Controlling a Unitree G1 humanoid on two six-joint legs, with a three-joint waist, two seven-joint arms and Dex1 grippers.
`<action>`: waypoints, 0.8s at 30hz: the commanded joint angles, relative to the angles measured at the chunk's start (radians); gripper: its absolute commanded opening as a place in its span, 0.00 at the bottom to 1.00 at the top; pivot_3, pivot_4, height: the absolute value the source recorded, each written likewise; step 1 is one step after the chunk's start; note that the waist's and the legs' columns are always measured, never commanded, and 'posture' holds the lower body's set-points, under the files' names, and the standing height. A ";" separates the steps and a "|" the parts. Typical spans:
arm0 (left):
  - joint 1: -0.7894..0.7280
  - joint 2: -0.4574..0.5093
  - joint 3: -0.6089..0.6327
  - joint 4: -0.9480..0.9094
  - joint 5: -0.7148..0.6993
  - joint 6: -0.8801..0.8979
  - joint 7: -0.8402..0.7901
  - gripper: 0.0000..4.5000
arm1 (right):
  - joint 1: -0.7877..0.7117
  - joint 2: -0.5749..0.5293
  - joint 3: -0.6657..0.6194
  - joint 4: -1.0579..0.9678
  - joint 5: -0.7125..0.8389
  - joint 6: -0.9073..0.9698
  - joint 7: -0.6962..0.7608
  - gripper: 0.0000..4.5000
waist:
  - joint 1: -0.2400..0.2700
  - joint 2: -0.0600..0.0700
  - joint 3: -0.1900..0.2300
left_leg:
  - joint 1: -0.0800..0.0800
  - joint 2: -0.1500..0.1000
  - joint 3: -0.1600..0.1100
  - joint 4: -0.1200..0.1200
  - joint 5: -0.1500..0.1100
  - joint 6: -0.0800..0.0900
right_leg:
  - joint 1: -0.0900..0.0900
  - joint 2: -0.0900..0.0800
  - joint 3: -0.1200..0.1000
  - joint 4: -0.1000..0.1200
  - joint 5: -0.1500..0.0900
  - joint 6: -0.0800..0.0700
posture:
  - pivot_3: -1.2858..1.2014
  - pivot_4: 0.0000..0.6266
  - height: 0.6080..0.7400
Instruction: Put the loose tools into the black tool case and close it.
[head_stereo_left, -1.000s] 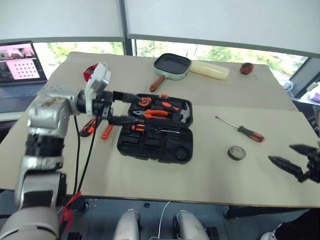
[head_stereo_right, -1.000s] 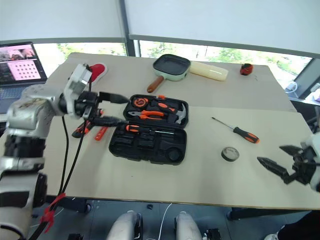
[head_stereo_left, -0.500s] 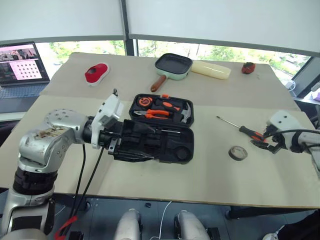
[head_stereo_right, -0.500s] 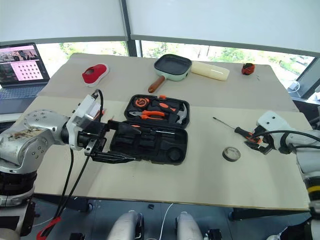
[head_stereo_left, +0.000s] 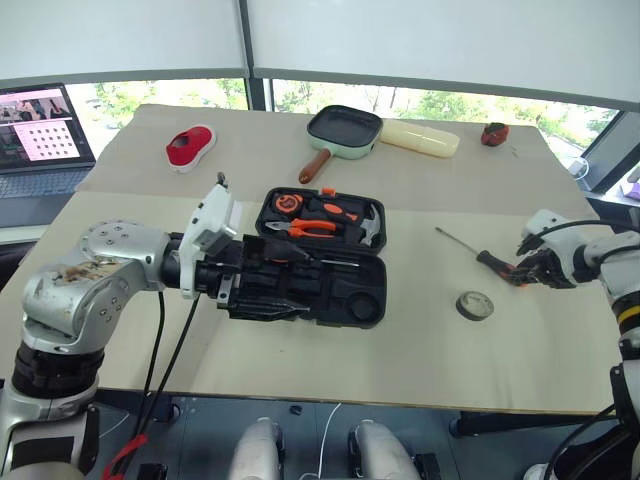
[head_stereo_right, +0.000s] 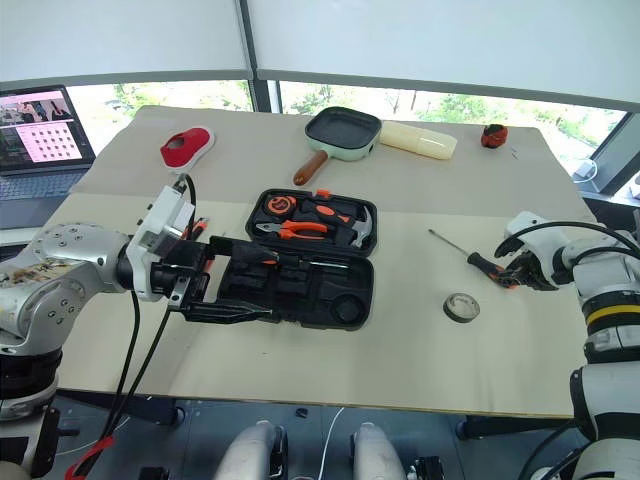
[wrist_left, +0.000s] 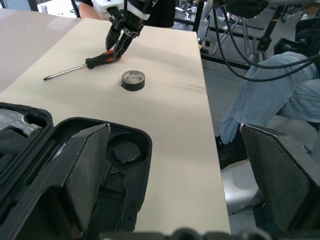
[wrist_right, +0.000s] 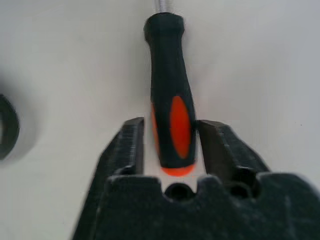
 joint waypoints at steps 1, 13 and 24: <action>-0.014 0.015 0.022 -0.009 -0.021 -0.023 0.007 1.00 | -0.020 -0.015 0.017 0.024 -0.043 -0.042 0.024 0.15 | 0.000 0.000 0.000 | 0.000 0.000 0.000 0.000 0.000 0.000 | 0.000 0.000 0.000 0.000 0.000 0.000 | 0.52 0.24 1.00; -0.043 0.009 -0.006 0.014 -0.005 -0.047 0.016 1.00 | 0.000 -0.017 -0.048 -0.103 -0.004 0.051 0.055 0.33 | 0.001 0.000 0.000 | 0.001 0.000 0.000 0.000 0.000 0.000 | 0.001 0.000 0.000 0.000 0.000 0.000 | 0.52 0.24 1.00; -0.082 -0.004 -0.033 0.038 0.000 -0.056 0.023 1.00 | -0.131 0.052 0.009 0.107 -0.095 0.062 -0.001 0.54 | 0.000 0.001 0.001 | 0.000 0.000 0.002 -0.001 0.000 0.000 | -0.001 0.000 0.001 0.000 0.000 0.000 | 0.52 0.24 1.00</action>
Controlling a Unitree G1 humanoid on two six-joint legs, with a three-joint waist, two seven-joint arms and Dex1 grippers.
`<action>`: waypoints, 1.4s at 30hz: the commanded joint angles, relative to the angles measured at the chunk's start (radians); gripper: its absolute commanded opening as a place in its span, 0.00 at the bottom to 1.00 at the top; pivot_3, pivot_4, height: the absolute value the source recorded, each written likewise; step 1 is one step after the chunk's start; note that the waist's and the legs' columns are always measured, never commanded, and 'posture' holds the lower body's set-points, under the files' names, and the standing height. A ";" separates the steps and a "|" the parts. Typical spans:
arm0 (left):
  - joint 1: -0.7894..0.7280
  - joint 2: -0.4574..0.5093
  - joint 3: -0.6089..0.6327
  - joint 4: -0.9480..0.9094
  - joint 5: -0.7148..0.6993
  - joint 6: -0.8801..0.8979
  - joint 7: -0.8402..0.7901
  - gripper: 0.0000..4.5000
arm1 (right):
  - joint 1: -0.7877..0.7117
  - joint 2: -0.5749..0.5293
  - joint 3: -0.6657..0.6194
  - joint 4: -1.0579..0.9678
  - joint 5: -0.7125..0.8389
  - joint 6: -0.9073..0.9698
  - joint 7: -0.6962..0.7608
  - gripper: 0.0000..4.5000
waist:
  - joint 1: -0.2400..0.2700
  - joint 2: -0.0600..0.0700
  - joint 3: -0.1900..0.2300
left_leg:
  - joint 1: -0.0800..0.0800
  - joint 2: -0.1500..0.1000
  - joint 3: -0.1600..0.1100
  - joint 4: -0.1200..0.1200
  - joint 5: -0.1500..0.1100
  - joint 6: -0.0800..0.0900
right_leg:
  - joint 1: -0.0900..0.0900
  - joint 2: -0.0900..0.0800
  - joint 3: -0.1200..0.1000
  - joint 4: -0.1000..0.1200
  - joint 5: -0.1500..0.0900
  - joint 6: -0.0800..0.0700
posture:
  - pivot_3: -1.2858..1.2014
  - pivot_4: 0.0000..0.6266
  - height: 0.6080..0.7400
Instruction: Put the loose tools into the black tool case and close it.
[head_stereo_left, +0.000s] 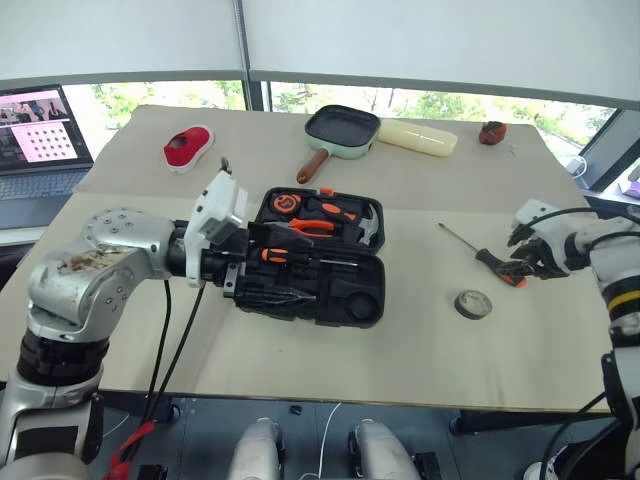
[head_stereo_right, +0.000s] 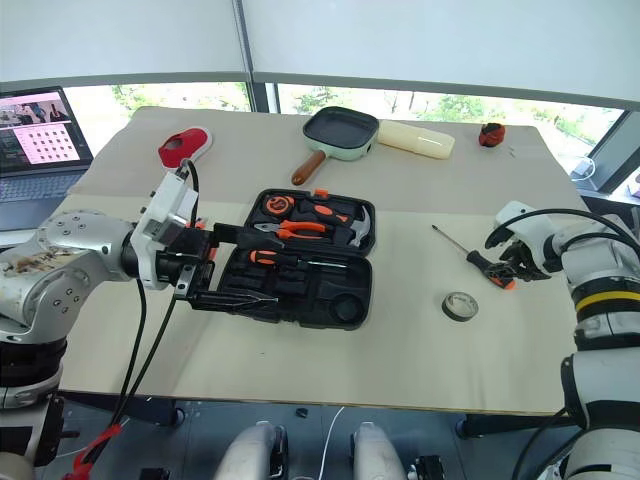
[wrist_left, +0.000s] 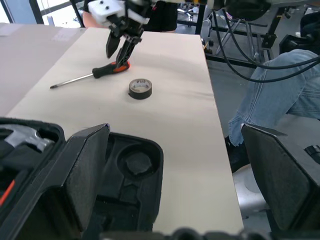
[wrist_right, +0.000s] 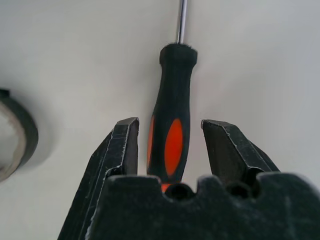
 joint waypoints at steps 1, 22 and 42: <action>-0.015 0.002 0.002 0.005 -0.001 -0.021 0.004 1.00 | -0.054 0.003 0.012 0.081 -0.028 0.009 0.008 0.54 | 0.000 0.000 0.000 | 0.000 0.000 0.000 0.000 0.000 0.000 | 0.000 0.000 0.000 0.000 0.000 0.000 | 0.52 0.24 1.00; -0.008 0.023 0.014 0.004 0.001 -0.026 0.027 1.00 | -0.114 0.024 0.066 0.234 -0.113 -0.135 -0.006 0.22 | -0.001 0.000 0.000 | -0.003 0.000 0.006 -0.001 0.000 0.000 | -0.007 0.000 0.005 0.001 0.000 0.000 | 0.52 0.24 1.00; 0.421 0.230 0.275 0.058 0.025 -0.089 -0.018 1.00 | -0.069 0.200 0.150 -0.751 0.146 0.242 0.370 0.22 | -0.015 0.007 0.006 | -0.002 0.002 0.011 -0.007 0.000 0.000 | -0.012 0.000 0.009 0.002 0.000 0.000 | 0.52 0.24 1.00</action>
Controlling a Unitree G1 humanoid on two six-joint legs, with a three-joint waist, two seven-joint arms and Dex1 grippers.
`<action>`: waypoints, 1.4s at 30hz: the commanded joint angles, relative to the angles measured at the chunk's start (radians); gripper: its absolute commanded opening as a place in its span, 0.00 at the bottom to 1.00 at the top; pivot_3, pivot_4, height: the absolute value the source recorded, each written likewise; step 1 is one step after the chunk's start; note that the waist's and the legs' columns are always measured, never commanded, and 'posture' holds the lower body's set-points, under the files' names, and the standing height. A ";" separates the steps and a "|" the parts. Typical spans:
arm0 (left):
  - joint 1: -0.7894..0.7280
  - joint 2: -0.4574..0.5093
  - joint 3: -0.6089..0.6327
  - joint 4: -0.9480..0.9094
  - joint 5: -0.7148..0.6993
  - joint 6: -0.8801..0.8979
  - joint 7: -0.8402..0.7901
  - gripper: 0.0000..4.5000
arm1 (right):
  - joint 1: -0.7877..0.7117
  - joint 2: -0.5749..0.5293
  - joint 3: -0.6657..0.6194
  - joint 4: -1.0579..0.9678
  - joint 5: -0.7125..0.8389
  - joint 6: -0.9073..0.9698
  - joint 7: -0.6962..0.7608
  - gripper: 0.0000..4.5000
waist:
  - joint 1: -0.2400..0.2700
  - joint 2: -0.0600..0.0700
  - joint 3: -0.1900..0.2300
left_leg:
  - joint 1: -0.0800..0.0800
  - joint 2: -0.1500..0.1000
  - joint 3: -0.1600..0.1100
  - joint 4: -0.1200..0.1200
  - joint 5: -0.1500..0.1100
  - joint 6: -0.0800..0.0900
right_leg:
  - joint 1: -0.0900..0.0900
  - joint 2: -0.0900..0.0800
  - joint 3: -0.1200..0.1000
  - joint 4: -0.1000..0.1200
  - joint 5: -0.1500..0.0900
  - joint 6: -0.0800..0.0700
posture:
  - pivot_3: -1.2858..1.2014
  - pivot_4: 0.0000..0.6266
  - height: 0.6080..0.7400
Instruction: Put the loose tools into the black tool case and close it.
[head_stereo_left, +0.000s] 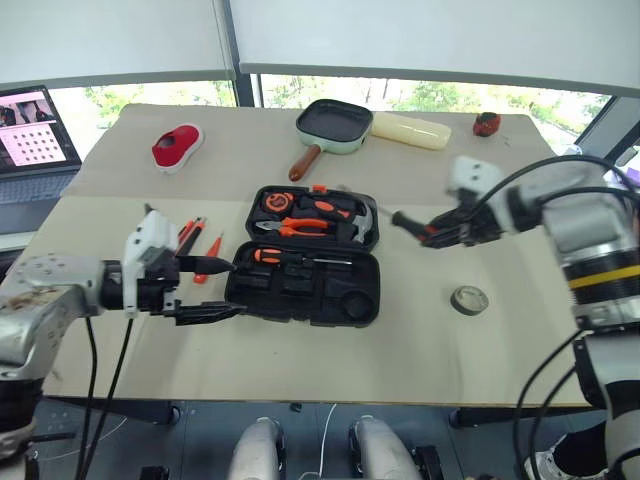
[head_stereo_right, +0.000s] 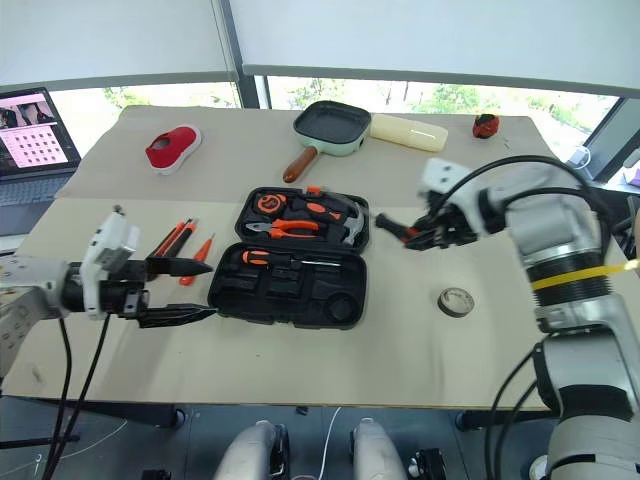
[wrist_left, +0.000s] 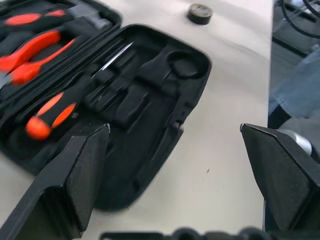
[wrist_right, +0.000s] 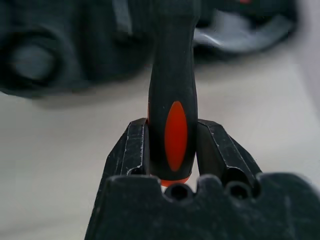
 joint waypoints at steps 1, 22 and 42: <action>0.037 0.018 0.066 -0.055 -0.017 -0.014 0.007 1.00 | -0.041 0.072 0.063 -0.068 0.000 0.040 -0.004 0.22 | 0.005 0.000 0.000 | 0.000 0.000 0.000 0.000 0.000 0.000 | 0.000 0.000 0.000 0.000 0.000 0.000 | 0.52 0.24 1.00; 0.021 0.019 0.089 -0.129 -0.077 0.022 0.098 1.00 | -0.060 0.211 0.172 0.135 -0.076 -0.089 -0.090 0.22 | 0.022 -0.001 0.000 | -0.001 0.000 0.001 0.000 0.000 0.000 | -0.001 0.000 0.000 0.000 0.000 0.000 | 0.52 0.24 1.00; -0.077 0.002 0.014 -0.057 -0.041 -0.007 0.086 1.00 | -0.053 0.179 0.046 -0.063 0.061 0.130 -0.112 0.99 | 0.021 -0.001 0.001 | -0.001 0.001 0.001 0.000 0.000 0.000 | -0.001 0.000 -0.001 0.000 0.000 0.000 | 0.52 0.24 1.00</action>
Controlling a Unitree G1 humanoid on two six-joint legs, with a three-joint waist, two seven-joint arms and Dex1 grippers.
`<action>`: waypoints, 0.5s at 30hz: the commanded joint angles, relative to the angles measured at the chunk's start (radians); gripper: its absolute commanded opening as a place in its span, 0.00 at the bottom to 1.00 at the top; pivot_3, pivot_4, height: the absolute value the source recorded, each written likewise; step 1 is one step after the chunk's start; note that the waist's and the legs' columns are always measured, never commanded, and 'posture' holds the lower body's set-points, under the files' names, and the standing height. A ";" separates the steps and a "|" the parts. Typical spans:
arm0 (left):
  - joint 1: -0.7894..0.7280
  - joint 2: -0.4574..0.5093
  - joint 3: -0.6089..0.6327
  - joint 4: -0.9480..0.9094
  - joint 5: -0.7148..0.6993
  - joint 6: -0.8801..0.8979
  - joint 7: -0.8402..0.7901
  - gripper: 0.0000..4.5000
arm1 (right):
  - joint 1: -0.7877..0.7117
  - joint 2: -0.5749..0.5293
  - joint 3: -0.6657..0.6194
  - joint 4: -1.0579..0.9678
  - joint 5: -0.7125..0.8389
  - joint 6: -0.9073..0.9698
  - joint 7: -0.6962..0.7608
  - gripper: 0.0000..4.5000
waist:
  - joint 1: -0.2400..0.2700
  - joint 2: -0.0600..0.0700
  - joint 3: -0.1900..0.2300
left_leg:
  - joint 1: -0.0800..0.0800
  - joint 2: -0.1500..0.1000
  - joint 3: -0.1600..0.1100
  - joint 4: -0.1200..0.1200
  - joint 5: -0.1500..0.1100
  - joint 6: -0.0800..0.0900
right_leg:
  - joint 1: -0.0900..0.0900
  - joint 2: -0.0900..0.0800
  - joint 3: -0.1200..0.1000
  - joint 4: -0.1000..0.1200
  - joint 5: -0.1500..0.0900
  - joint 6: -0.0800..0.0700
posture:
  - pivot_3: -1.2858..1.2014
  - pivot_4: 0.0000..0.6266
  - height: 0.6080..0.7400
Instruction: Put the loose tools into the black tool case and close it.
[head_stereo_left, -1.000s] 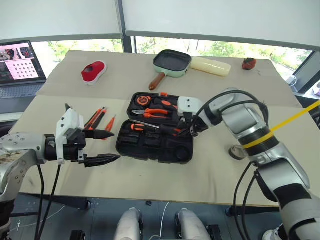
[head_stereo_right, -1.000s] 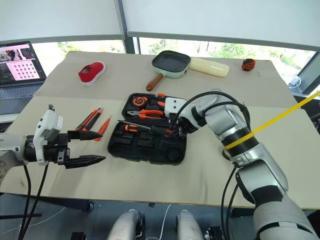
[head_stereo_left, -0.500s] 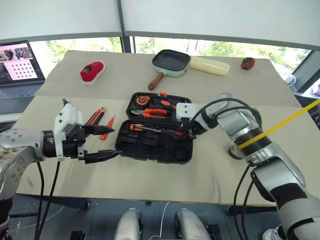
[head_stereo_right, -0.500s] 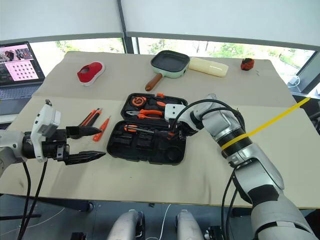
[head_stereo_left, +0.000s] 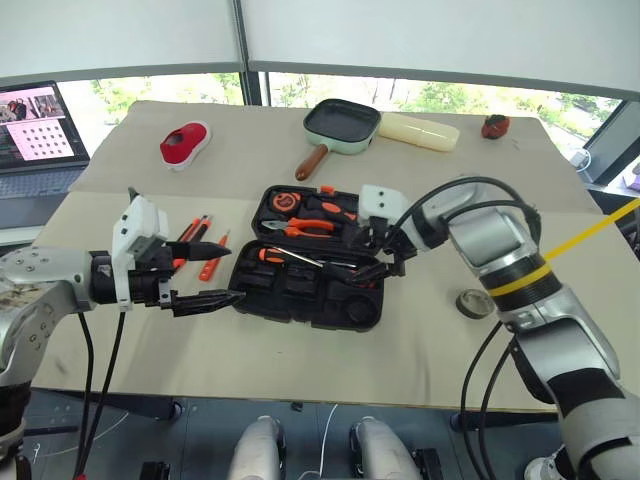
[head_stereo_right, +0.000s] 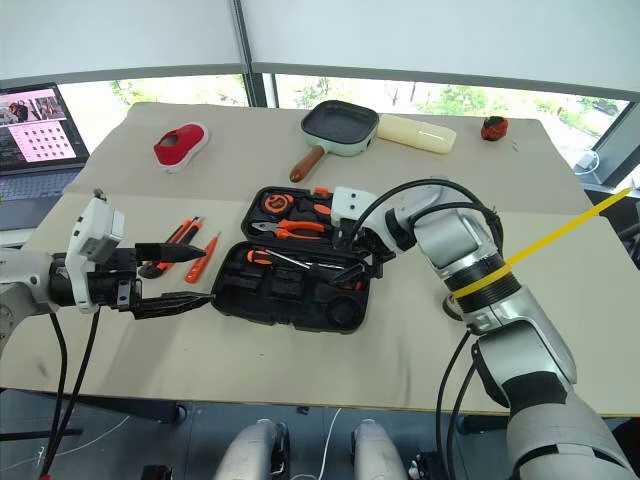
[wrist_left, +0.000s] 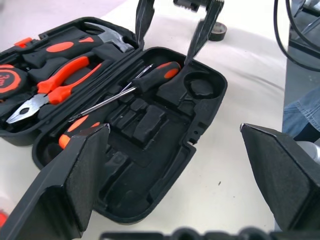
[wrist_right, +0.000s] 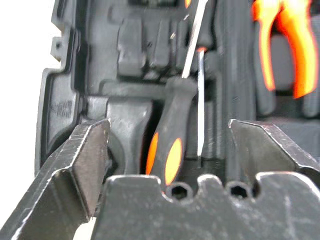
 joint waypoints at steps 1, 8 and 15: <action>-0.030 -0.003 -0.004 0.007 0.004 -0.027 -0.004 1.00 | -0.002 -0.004 -0.029 -0.036 0.020 0.035 -0.036 0.99 | 0.000 0.000 0.000 | 0.000 0.000 0.000 0.000 0.000 0.000 | 0.000 0.000 0.000 0.000 0.000 0.000 | 0.52 0.24 1.00; -0.061 -0.018 -0.033 0.027 0.015 -0.030 0.000 1.00 | 0.089 0.068 -0.051 -0.084 0.023 0.068 -0.212 0.99 | 0.000 0.000 0.000 | 0.000 0.000 0.000 0.000 0.000 0.000 | 0.000 0.000 0.000 0.000 0.000 0.000 | 0.52 0.24 1.00; -0.052 -0.014 -0.037 0.023 0.010 -0.029 -0.003 1.00 | 0.178 0.122 -0.070 -0.175 0.031 0.126 -0.359 0.99 | 0.000 0.000 0.000 | -0.001 0.000 0.000 0.000 0.000 0.000 | -0.001 0.000 0.000 0.000 0.000 0.000 | 0.52 0.24 1.00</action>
